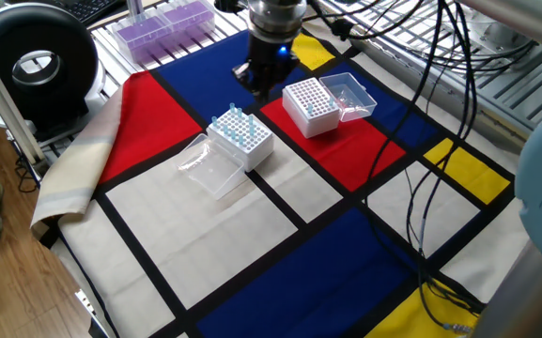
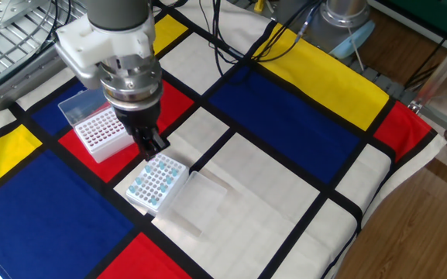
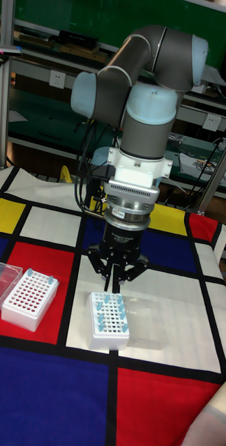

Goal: Transfer all medium pipette tips from one holder to another

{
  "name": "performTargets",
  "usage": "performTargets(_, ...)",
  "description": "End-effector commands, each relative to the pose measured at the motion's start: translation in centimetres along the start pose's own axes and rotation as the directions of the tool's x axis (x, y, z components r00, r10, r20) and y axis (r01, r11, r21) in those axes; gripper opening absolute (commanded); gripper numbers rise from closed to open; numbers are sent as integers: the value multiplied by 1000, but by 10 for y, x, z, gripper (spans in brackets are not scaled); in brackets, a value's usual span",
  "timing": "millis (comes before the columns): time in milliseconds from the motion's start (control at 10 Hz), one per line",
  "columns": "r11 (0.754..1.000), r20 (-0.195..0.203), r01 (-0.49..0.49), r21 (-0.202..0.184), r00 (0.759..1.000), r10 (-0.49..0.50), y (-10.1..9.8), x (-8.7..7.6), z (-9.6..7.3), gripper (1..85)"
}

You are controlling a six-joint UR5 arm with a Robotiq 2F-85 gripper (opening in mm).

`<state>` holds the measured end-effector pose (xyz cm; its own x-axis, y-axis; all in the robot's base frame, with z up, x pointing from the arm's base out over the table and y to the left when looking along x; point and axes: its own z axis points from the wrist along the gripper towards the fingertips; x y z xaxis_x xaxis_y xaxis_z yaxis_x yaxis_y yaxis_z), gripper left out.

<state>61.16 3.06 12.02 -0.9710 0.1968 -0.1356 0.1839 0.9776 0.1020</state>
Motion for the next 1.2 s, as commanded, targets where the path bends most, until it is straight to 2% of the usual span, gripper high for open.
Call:
performTargets(0,1000,25,-4,-29,1000,5,15,-2,12,223)
performTargets(500,999,44,5,-32,999,-4,10,1,26,220)
performTargets(800,1000,49,7,-22,999,-6,-2,9,28,220)
performTargets(1100,999,62,7,-32,998,-5,-5,15,31,237)
